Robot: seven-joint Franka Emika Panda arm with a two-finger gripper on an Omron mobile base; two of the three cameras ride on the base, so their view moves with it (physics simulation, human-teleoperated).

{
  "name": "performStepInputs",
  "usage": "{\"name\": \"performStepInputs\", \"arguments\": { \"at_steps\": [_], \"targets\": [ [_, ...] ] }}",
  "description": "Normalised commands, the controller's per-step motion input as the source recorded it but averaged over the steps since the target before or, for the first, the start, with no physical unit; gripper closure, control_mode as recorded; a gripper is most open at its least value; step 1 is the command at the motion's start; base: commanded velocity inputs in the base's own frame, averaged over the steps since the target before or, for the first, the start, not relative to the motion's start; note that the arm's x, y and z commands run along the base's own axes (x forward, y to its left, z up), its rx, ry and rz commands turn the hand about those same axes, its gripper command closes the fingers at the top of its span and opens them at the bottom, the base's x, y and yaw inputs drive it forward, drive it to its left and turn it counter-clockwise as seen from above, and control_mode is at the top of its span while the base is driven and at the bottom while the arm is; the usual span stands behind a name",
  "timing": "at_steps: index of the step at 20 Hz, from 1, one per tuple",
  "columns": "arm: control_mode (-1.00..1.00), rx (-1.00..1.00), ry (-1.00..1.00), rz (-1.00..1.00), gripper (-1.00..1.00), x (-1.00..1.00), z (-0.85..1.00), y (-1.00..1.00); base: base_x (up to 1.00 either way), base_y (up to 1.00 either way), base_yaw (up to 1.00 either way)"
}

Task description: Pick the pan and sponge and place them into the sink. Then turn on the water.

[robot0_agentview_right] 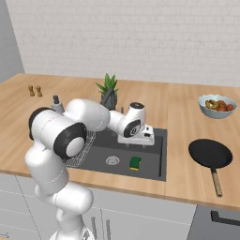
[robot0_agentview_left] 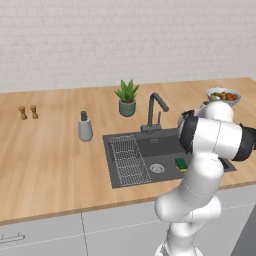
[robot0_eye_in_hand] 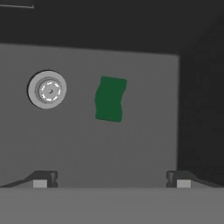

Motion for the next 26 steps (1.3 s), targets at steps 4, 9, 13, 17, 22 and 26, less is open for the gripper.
{"name": "performStepInputs", "arguments": {
  "at_steps": [4, 9, 13, 17, 22, 26],
  "targets": [
    [-1.0, 0.0, 0.02, 0.0, -1.0, 0.0, 0.0, -0.01, 0.0, 0.0, 0.0],
    [-1.0, 0.06, 0.0, 0.0, -1.0, 0.0, 0.1, -0.07, 0.0, 0.0, 0.0],
    [-1.0, 0.05, 0.05, 0.0, -1.0, 0.0, 0.38, -0.26, 0.0, 0.0, 0.0],
    [-1.0, 0.0, 0.15, 0.0, -1.0, 0.0, 0.61, -0.39, 0.0, 0.0, 0.0],
    [-1.0, 0.0, 0.12, -0.03, -1.0, -0.12, 0.33, -0.56, 0.0, 0.0, 0.0],
    [-1.0, 0.0, 0.0, -0.04, -1.0, -0.38, 0.0, -0.81, 0.0, 0.0, 0.0]
  ]
}}
